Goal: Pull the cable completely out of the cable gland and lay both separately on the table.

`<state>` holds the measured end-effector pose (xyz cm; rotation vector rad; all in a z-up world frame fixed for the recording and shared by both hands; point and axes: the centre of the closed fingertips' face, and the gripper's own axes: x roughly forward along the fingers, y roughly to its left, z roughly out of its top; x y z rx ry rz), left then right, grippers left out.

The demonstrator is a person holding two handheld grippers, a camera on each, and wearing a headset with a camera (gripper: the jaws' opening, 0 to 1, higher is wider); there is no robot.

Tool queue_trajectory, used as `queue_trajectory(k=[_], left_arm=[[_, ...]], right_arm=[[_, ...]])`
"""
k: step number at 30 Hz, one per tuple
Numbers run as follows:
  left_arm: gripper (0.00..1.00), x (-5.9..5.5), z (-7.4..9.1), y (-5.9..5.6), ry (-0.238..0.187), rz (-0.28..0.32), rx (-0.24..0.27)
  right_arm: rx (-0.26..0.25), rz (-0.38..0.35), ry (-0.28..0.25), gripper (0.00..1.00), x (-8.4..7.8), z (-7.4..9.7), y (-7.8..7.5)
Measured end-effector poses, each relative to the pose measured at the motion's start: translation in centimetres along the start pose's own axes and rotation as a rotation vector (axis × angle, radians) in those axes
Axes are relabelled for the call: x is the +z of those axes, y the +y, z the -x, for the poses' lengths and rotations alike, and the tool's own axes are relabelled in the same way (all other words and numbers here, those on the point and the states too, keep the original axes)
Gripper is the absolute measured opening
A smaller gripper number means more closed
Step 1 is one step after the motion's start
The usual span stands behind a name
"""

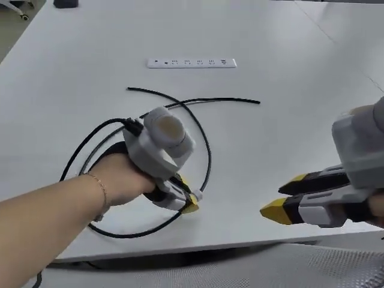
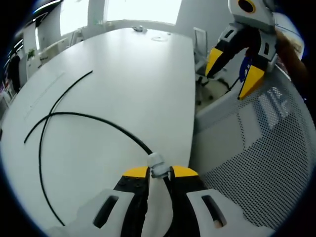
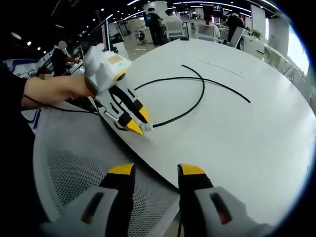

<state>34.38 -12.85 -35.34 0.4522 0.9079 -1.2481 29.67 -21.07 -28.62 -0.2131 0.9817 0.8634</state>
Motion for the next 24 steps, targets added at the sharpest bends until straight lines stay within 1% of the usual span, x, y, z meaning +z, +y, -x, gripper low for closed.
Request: queue_trajectory(k=[2,4,5,6,8,9,10,11,12,14,15,16,17,18,20,21,22,23,24], left_arm=[[0.18,0.2,1.1,-0.3,-0.007,-0.023,-0.005],[0.17,0.3,2.0,-0.6,-0.008,-0.047,-0.01],[0.17,0.3,2.3,-0.7,-0.009,-0.056,-0.01],[0.17,0.3,2.8,-0.9,-0.005,-0.072,-0.008],[0.17,0.3,3.6,-1.2,0.004,-0.121,-0.01],[0.17,0.3,4.0,-1.5,0.007,-0.136,-0.011],[0.17,0.3,4.5,-1.7,0.016,-0.167,-0.013],[0.17,0.2,4.7,-1.8,0.024,-0.188,-0.013],[0.17,0.1,5.1,-2.0,0.034,-0.21,-0.012],[0.17,0.1,5.6,-2.4,0.045,-0.266,-0.019],[0.17,0.0,5.9,-2.6,0.051,-0.28,-0.02],[0.17,0.0,6.0,-2.8,0.057,-0.288,-0.02],[0.17,0.0,6.2,-3.0,0.056,-0.302,-0.026],[0.17,0.0,6.2,-3.1,0.054,-0.302,-0.027],[0.17,0.0,6.4,-3.4,0.053,-0.322,-0.032],[0.17,-0.2,6.3,-3.5,0.057,-0.331,-0.035],[0.17,-0.3,6.2,-3.4,0.055,-0.334,-0.034],[0.17,-0.4,6.1,-3.3,0.056,-0.335,-0.031],[0.17,-0.5,6.0,-3.3,0.057,-0.336,-0.033]], right_arm=[[0.024,0.044,0.016,0.35,0.6,-0.6,0.2],[0.066,0.097,0.026,0.35,1.4,-1.3,0.7],[0.08,0.108,0.025,0.35,1.8,-1.6,0.8],[0.111,0.148,0.026,0.34,2.4,-2.0,1.3],[0.167,0.203,0.022,0.34,3.6,-2.6,2.1],[0.184,0.231,0.018,0.34,4.1,-2.9,2.4],[0.207,0.287,0.015,0.34,4.9,-3.3,2.7],[0.217,0.336,0.028,0.34,5.2,-3.5,2.9],[0.23,0.409,0.045,0.33,5.6,-3.8,3.0],[0.261,0.477,0.066,0.33,6.0,-4.4,3.5],[0.295,0.52,0.076,0.34,6.2,-4.8,4.0],[0.323,0.542,0.084,0.33,6.2,-5.0,4.4],[0.361,0.578,0.089,0.33,6.4,-5.4,5.0],[0.37,0.588,0.09,0.33,6.5,-5.5,5.1],[0.415,0.653,0.112,0.31,6.4,-6.2,5.7],[0.461,0.663,0.104,0.3,6.4,-6.6,6.4],[0.492,0.648,0.106,0.3,6.3,-7.0,6.9],[0.519,0.68,0.131,0.29,5.8,-7.4,7.2],[0.514,0.718,0.138,0.28,5.8,-7.8,7.1]])
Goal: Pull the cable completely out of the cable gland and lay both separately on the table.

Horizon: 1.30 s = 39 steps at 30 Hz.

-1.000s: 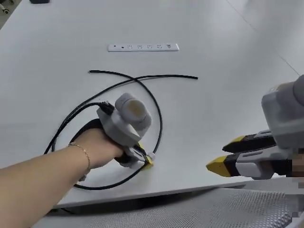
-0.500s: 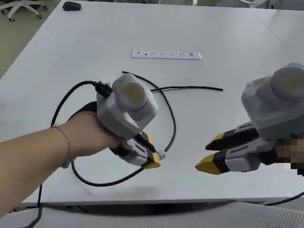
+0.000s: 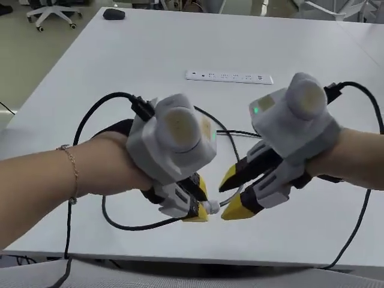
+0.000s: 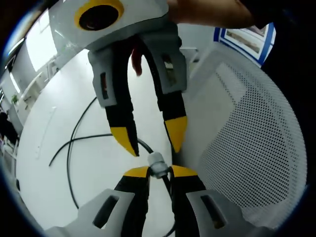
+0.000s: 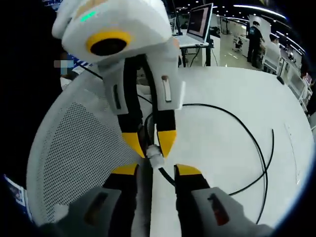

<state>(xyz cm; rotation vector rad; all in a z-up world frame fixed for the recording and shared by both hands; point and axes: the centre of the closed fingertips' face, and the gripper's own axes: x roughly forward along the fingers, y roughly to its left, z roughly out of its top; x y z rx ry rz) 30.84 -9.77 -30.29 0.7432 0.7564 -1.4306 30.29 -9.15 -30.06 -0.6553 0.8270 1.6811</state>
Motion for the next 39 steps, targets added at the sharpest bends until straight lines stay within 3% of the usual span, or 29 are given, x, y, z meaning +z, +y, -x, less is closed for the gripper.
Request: queue_trajectory(k=[2,5,10,12,16,19,24,29,31,33,34,36,39], left_arm=[[0.17,0.0,0.0,0.0,-0.012,-0.001,-0.004],[0.17,0.0,0.1,0.0,-0.026,-0.013,-0.011],[0.17,-0.2,0.0,0.3,-0.038,-0.018,-0.021],[0.17,-0.2,0.0,0.3,-0.042,-0.016,-0.022],[0.16,-0.5,-0.4,0.2,-0.042,0.005,-0.042],[0.16,-0.8,-0.4,0.4,-0.047,0.048,-0.051],[0.16,-1.1,-0.2,0.5,-0.084,0.144,-0.1],[0.15,-0.9,0.0,0.9,-0.166,0.286,-0.146],[0.15,-0.7,0.2,1.1,-0.203,0.376,-0.172],[0.15,-0.7,0.4,1.5,-0.239,0.404,-0.182],[0.15,-0.6,0.5,1.5,-0.256,0.447,-0.201],[0.15,-0.5,0.7,1.8,-0.276,0.451,-0.193],[0.14,-0.3,0.9,1.8,-0.284,0.473,-0.198]], right_arm=[[-0.006,0.022,0.023,0.27,0.0,-0.4,-0.3],[0.04,0.017,-0.012,0.19,0.6,-0.5,-0.2],[0.037,0.05,0.029,0.14,0.2,-0.7,-0.6],[0.044,0.07,0.068,0.12,-0.4,-1.0,-0.6],[0.022,0.079,0.076,0.12,-0.5,-1.5,-0.4],[-0.029,0.1,0.077,0.11,-0.5,-1.7,-0.6],[-0.134,0.211,0.08,0.1,-0.1,-1.9,-0.9],[-0.263,0.29,0.105,0.09,0.0,-1.9,-1.2],[-0.311,0.313,0.104,0.09,0.1,-1.8,-1.3],[-0.375,0.348,0.11,0.09,0.3,-1.5,-1.7],[-0.388,0.378,0.118,0.09,0.4,-1.4,-1.6],[-0.456,0.423,0.141,0.09,0.6,-1.1,-2.0],[-0.498,0.461,0.152,0.09,0.8,-1.0,-1.9]])
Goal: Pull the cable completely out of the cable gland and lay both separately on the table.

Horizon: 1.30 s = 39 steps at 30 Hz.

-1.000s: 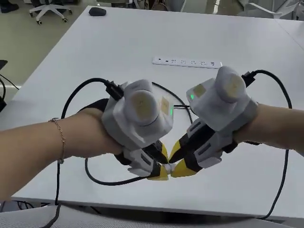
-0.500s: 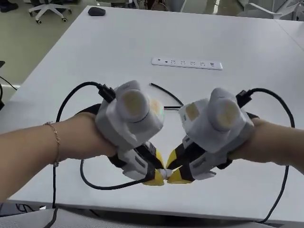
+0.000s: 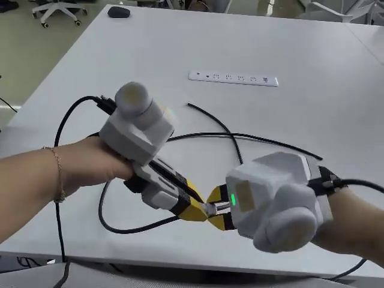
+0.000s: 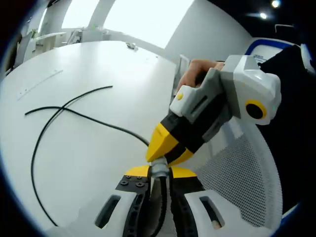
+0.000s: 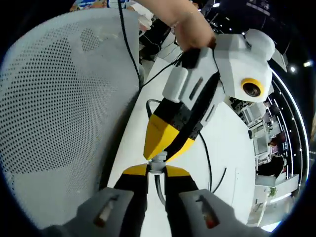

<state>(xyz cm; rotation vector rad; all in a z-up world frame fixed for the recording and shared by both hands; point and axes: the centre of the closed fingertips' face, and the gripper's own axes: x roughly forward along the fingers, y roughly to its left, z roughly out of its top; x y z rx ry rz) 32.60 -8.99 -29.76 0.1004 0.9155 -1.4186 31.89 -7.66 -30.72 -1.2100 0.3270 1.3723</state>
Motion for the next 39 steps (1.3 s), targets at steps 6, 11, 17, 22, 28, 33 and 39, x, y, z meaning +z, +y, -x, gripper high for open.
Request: queue_trajectory(k=[6,11,17,22,28,33,39], left_arm=[[0.14,0.7,0.6,0.1,-0.093,0.136,-0.033],[0.15,-0.2,0.1,-0.1,-0.029,0.043,0.02],[0.15,0.0,-0.1,-0.2,0.098,-0.293,0.161],[0.15,0.5,-0.1,-0.4,0.177,-0.523,0.233],[0.15,0.5,-0.2,-0.8,0.205,-0.608,0.274],[0.15,0.0,0.0,-0.5,0.186,-0.529,0.254],[0.15,0.0,0.3,-0.2,0.086,-0.312,0.198]], right_arm=[[-0.102,0.16,0.062,0.09,0.1,0.5,-1.1],[0.038,0.068,0.022,0.12,0.3,0.0,-0.4],[0.266,-0.244,-0.065,0.24,-0.1,0.7,-0.1],[0.408,-0.402,-0.126,0.2,0.1,1.1,-0.1],[0.407,-0.399,-0.103,0.14,-0.1,0.5,-0.2],[0.365,-0.352,-0.045,0.11,-0.1,0.0,0.4],[0.241,-0.175,-0.004,0.1,0.0,-0.3,0.0]])
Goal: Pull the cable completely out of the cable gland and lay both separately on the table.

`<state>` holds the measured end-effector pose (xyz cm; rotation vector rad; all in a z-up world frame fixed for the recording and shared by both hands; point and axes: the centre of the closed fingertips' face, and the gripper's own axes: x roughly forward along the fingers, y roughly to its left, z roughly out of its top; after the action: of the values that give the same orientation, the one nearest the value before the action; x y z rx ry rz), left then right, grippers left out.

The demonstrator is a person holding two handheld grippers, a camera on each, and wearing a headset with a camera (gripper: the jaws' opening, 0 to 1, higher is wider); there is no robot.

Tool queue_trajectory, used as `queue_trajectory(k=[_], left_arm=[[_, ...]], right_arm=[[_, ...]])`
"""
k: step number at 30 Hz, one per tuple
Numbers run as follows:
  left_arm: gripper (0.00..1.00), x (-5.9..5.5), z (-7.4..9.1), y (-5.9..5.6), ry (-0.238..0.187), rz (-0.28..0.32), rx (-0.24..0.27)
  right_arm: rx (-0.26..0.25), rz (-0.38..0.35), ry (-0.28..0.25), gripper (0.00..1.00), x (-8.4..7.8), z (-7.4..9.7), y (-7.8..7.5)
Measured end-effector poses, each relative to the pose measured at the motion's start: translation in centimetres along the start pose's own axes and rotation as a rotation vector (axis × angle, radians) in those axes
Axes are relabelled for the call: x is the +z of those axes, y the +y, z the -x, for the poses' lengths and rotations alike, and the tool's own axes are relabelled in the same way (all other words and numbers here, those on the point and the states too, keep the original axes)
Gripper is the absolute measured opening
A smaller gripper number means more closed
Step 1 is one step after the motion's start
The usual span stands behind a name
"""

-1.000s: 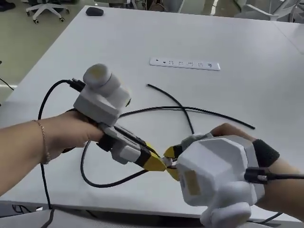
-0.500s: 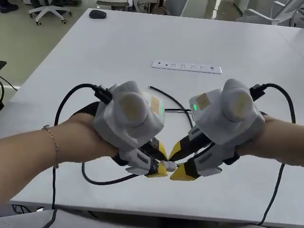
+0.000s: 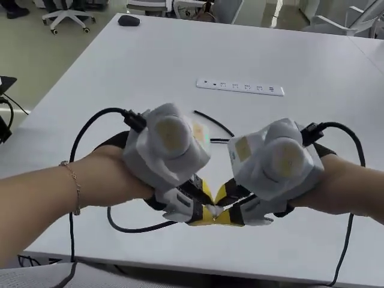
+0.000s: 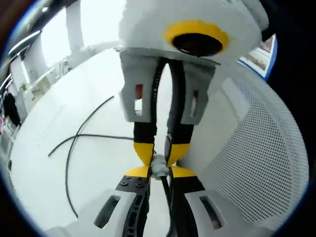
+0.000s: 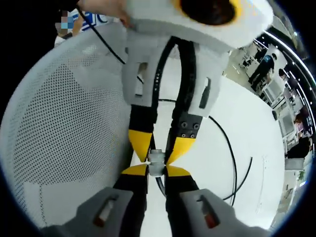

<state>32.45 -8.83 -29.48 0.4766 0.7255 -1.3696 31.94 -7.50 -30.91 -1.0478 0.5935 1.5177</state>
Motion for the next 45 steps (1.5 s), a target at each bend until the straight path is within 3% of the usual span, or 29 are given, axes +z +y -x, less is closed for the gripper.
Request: queue_trajectory(k=[3,7,12,14,17,21,24,27,29,32,34,35,37,38,39,40,41,43,45], left_arm=[[0.15,0.1,0.2,0.2,-0.069,0.134,-0.05],[0.15,0.3,0.3,0.1,-0.116,0.229,-0.082],[0.15,0.7,0.4,0.2,-0.195,0.4,-0.139],[0.15,0.9,0.5,-0.2,-0.216,0.453,-0.17],[0.15,1.0,0.4,-0.2,-0.238,0.494,-0.179],[0.15,1.3,0.4,-0.2,-0.266,0.585,-0.206],[0.15,1.2,0.5,-0.5,-0.291,0.686,-0.26],[0.15,1.0,0.5,-0.5,-0.303,0.7,-0.268],[0.15,0.9,0.3,-0.6,-0.288,0.668,-0.242],[0.16,1.2,0.5,-0.5,-0.264,0.493,-0.128],[0.16,1.4,0.8,-0.4,-0.231,0.395,-0.05],[0.16,1.4,0.9,-0.4,-0.221,0.371,-0.035],[0.16,1.3,1.4,-0.2,-0.143,0.171,0.081],[0.16,1.2,1.5,-0.1,-0.114,0.107,0.109],[0.16,1.2,1.6,-0.2,-0.076,0.001,0.153],[0.16,1.2,1.7,-0.3,-0.064,-0.043,0.164],[0.16,1.3,1.8,-0.5,-0.032,-0.145,0.197],[0.16,1.2,1.9,-0.6,-0.003,-0.212,0.23],[0.16,1.4,2.3,-0.6,0.015,-0.328,0.276]], right_arm=[[-0.07,0.048,0.002,0.09,0.2,0.1,0.0],[-0.141,0.091,0.005,0.1,0.2,0.3,-0.1],[-0.247,0.181,0.016,0.1,0.2,1.1,-0.6],[-0.239,0.19,0.011,0.1,0.3,1.1,-0.1],[-0.269,0.216,0.019,0.1,0.3,1.2,-0.2],[-0.343,0.336,0.065,0.1,0.4,1.5,-0.5],[-0.335,0.322,0.053,0.1,0.4,1.5,-0.2],[-0.338,0.322,0.047,0.11,0.5,1.5,-0.3],[-0.316,0.324,0.06,0.11,0.4,1.2,-0.3],[-0.276,0.19,0.067,0.18,-0.2,1.0,0.0],[-0.265,0.117,0.077,0.25,-0.7,1.0,0.2],[-0.264,0.109,0.084,0.25,-1.0,1.0,0.2],[-0.292,0.072,0.078,0.24,-1.0,1.4,-0.2],[-0.298,0.033,0.063,0.25,-1.0,1.5,-0.2],[-0.299,0.006,0.053,0.25,-0.9,1.6,-0.3],[-0.301,-0.013,0.044,0.24,-0.8,1.7,-0.3],[-0.311,-0.014,0.039,0.23,-0.7,1.9,-0.6],[-0.324,-0.024,0.034,0.22,-0.7,2.0,-0.8],[-0.323,-0.024,0.03,0.21,-0.6,1.9,-0.7]])
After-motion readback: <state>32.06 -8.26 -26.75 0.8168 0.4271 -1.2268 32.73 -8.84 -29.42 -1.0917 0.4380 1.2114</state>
